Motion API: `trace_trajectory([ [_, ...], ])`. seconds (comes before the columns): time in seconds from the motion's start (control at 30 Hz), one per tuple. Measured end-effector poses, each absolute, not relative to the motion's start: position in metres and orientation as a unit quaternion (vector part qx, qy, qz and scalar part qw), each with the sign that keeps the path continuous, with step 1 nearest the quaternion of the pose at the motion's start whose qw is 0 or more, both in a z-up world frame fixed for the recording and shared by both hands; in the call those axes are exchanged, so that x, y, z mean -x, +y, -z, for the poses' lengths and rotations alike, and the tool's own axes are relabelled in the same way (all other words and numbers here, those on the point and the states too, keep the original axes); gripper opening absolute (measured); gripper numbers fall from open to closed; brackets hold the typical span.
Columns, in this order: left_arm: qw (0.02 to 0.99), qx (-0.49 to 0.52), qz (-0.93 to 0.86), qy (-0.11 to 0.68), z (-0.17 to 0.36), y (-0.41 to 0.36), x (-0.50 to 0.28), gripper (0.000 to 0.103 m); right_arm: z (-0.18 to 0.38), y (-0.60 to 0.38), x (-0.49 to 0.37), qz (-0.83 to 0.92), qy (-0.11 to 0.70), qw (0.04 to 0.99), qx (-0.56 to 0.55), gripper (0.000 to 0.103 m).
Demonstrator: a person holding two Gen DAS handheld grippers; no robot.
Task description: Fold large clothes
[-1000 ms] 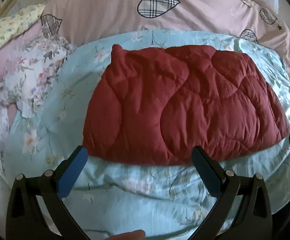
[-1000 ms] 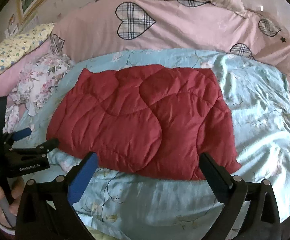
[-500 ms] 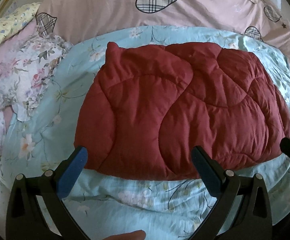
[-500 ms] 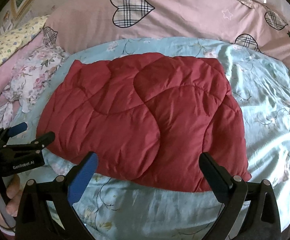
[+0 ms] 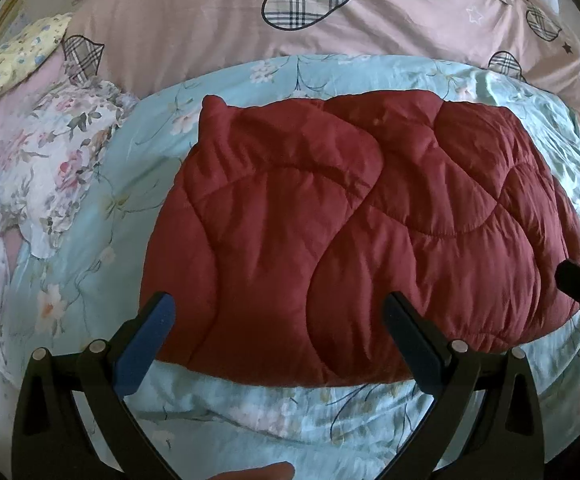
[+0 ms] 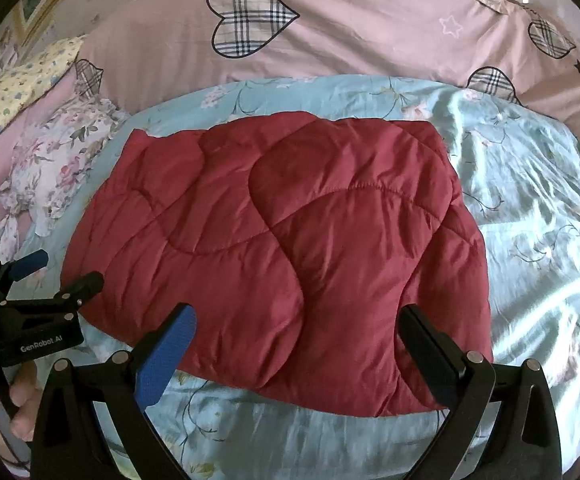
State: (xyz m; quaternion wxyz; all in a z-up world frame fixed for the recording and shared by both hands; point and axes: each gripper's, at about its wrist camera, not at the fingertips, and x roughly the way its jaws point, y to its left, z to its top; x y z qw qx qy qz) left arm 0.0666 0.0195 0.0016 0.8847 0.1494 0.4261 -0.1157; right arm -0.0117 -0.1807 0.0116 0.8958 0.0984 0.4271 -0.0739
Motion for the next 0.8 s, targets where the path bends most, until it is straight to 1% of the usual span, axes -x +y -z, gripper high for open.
trace_trajectory([
  [0.8,0.883,-0.141,0.123,0.431,0.0023,0.0162,-0.0723,0.103,-0.0049,-0.1803,0.0070,0.071,0.435,0.892,-0.099,0.102],
])
